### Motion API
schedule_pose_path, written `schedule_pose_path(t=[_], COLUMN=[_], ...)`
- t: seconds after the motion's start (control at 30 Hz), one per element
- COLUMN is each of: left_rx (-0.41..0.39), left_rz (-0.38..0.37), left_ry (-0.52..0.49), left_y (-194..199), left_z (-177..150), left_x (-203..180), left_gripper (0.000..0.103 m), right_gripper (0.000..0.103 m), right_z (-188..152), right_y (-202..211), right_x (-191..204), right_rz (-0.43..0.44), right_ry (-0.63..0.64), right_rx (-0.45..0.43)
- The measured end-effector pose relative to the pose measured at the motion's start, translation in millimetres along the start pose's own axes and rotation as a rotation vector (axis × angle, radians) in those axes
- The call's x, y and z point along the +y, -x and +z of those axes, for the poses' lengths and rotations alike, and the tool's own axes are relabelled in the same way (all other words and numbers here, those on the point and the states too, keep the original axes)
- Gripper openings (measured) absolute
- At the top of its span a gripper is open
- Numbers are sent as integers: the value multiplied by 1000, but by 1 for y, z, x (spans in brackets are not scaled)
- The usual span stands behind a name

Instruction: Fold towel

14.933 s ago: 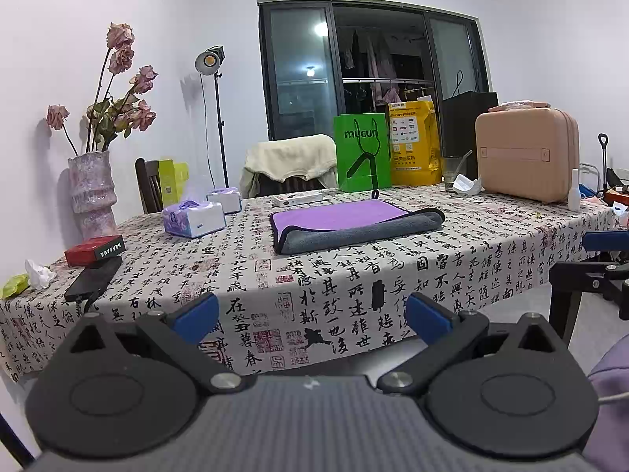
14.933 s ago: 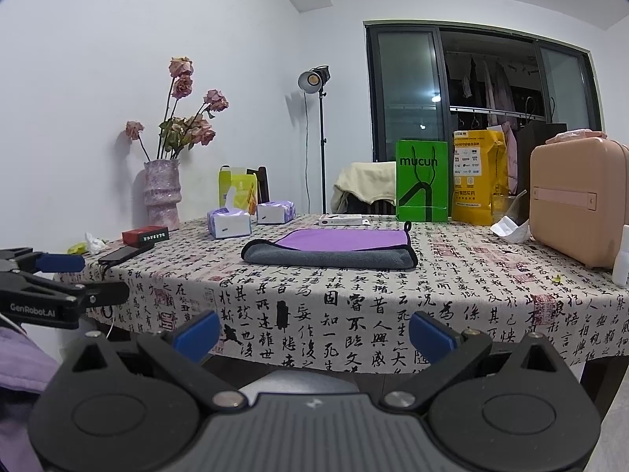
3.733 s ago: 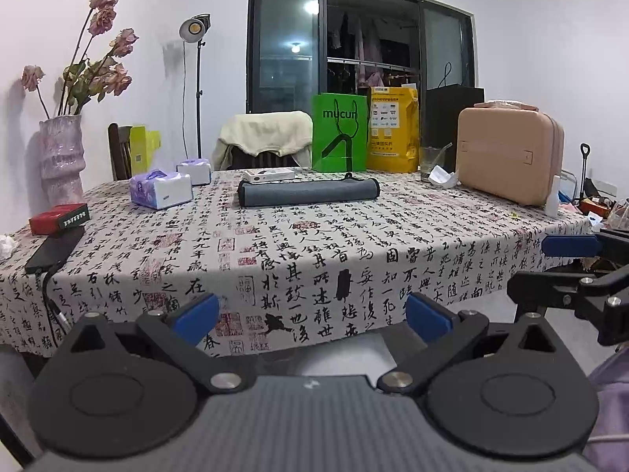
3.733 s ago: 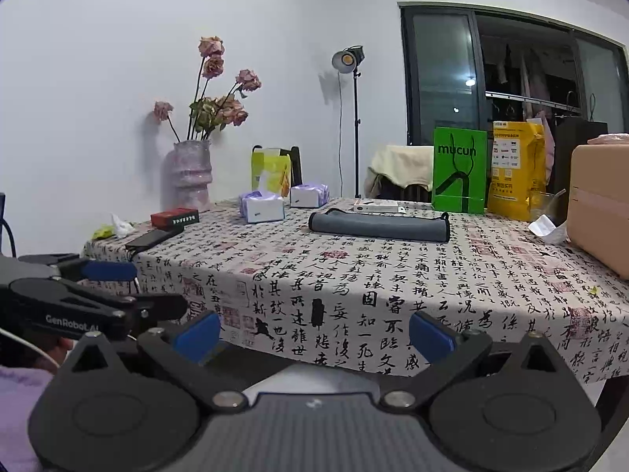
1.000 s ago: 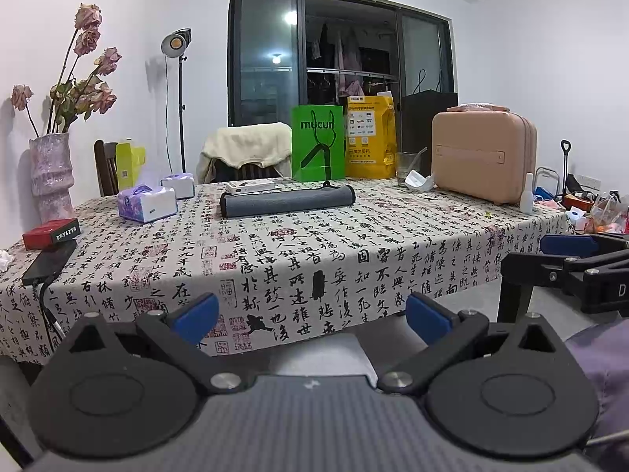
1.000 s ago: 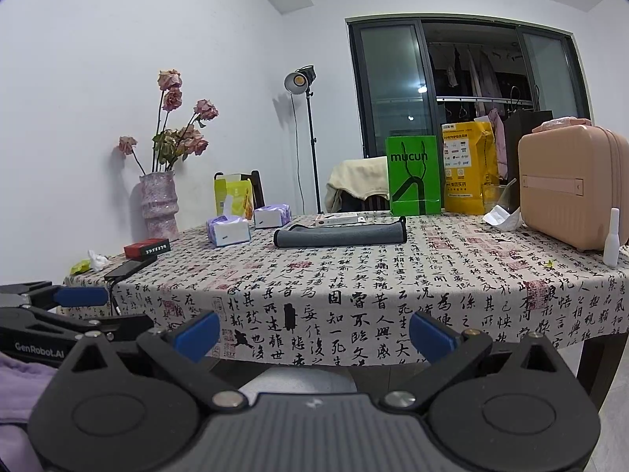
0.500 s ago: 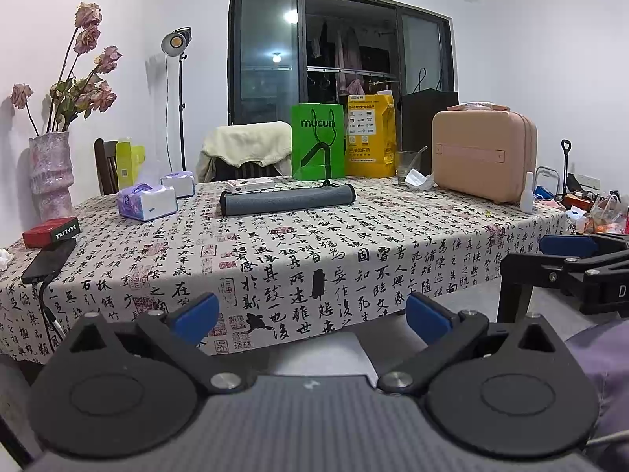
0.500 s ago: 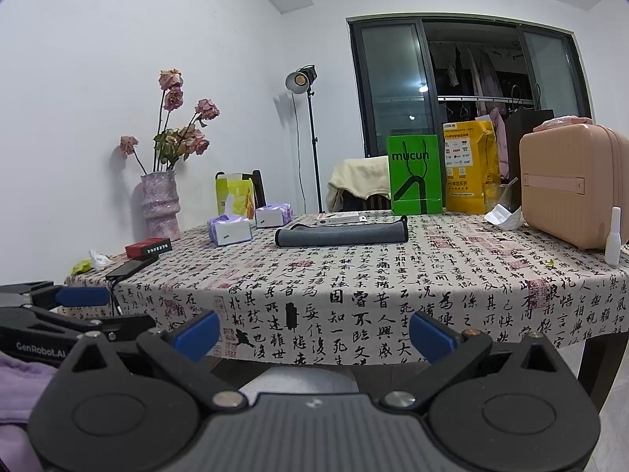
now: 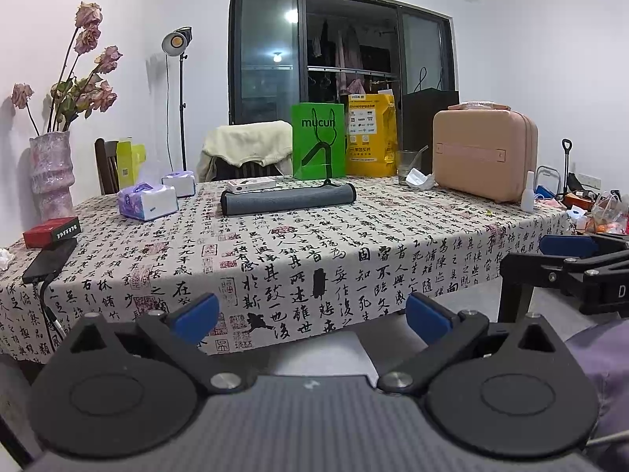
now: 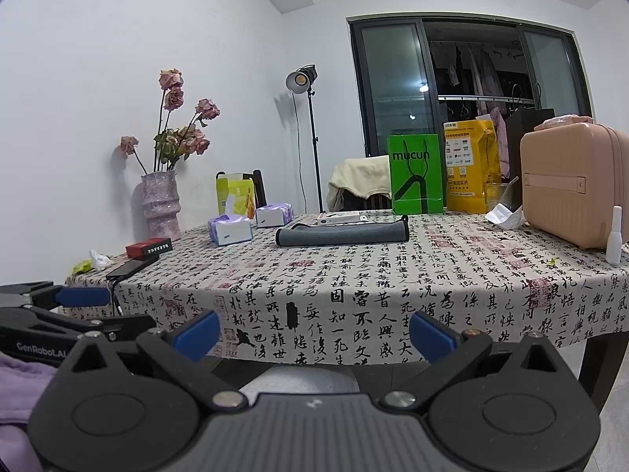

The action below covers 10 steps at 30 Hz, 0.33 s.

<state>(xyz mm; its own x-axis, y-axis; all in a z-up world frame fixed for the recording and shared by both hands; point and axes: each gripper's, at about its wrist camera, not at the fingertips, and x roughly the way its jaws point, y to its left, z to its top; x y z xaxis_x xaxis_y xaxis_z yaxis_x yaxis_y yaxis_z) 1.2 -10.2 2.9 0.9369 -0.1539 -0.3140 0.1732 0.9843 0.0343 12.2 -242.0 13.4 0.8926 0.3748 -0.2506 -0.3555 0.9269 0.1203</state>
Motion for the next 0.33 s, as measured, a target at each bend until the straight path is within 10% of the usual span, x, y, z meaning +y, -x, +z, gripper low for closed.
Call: schedule_pose_path(t=[0.33], left_rx=[7], left_rz=[-7], left_ry=[4], left_y=[-1], left_z=[0], left_x=[1], left_gripper=[103], right_gripper=[103], right_z=[-1], right_y=[-1], right_x=[1], right_rz=[2], right_ry=[-2], right_rx=[3])
